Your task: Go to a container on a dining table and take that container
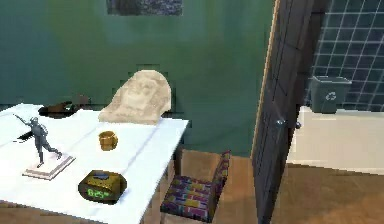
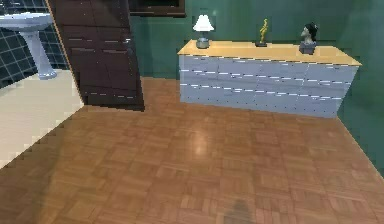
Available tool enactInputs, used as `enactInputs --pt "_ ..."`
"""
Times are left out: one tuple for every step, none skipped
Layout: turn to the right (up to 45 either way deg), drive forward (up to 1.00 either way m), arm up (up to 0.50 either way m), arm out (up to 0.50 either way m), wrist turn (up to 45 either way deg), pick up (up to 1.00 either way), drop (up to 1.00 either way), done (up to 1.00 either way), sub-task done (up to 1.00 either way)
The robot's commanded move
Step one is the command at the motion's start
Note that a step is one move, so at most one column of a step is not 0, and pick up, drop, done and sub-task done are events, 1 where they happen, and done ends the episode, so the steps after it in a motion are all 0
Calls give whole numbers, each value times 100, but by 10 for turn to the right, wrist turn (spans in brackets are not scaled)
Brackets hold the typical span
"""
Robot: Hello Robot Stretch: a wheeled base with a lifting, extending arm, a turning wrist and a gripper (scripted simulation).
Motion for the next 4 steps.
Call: enactInputs --pt "0 50 0 0 0 0 0 0 0" --pt "-450 0 0 0 0 0 0 0 0" --pt "-450 0 0 0 0 0 0 0 0" --pt "-360 0 0 0 0 0 0 0 0"
